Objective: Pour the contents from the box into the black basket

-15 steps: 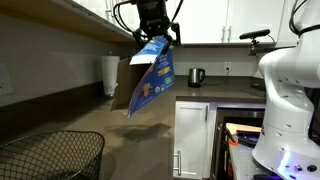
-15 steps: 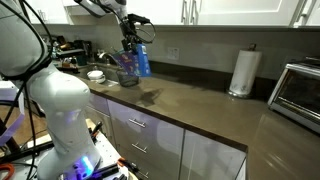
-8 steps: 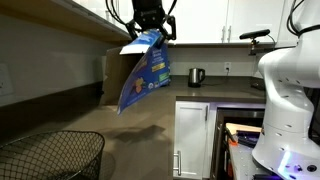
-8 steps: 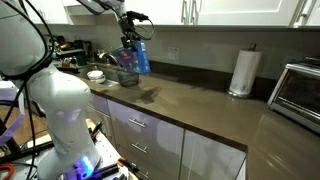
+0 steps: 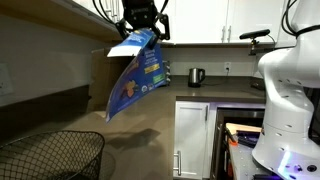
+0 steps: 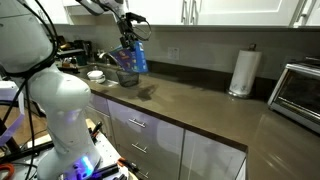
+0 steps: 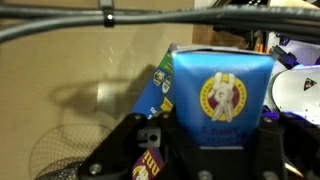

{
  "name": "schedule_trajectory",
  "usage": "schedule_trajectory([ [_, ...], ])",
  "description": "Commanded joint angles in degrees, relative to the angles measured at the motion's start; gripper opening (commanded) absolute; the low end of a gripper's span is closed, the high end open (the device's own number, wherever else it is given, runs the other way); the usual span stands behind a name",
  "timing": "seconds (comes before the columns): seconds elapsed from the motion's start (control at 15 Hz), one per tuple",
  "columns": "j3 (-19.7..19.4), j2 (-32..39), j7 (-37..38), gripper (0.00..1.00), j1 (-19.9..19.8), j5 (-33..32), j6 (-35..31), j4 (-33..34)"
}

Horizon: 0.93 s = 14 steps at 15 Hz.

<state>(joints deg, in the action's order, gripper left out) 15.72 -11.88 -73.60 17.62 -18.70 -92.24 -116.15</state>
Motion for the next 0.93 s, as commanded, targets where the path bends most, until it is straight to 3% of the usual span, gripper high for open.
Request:
schedule_trajectory([
  [0.0, 1.14, 3.26, 0.65, 0.19, 0.51, -1.61, 2.92, 4.21],
  [0.87, 4.42, 8.92, 2.17, 0.18, 1.58, -8.30, 4.87, 8.27],
])
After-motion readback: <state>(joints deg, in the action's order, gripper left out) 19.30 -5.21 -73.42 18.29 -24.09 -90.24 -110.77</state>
